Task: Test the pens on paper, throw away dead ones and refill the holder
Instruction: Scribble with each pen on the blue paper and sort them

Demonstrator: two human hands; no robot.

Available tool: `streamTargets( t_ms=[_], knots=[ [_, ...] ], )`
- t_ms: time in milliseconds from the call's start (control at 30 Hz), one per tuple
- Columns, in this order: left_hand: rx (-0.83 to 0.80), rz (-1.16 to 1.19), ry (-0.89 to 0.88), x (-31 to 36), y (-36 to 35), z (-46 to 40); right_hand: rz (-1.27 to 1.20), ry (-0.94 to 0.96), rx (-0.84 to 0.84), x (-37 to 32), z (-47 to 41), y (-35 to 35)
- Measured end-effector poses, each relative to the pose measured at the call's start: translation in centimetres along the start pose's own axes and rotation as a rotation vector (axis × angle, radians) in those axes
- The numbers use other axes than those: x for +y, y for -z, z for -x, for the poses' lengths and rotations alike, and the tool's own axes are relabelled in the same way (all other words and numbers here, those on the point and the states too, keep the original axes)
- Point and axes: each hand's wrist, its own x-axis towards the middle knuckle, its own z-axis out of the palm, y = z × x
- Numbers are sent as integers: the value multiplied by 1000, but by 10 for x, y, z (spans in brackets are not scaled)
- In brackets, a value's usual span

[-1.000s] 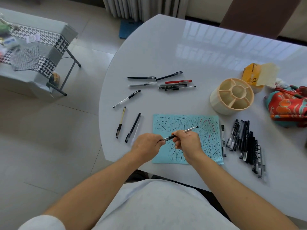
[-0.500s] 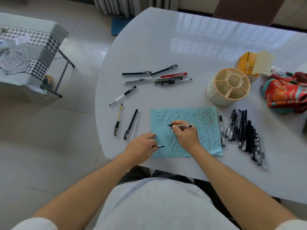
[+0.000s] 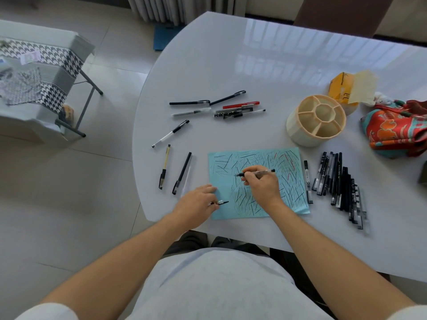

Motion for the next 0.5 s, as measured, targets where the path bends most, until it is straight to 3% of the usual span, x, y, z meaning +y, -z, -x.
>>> streamTargets(
  t_ms=[200,500],
  knots=[
    [102,75,53,7,3,-7,-284,-51,-151,-2,22,18],
    [51,45,25,28,14,-20,-301,-90,-251,2,31,20]
  ],
)
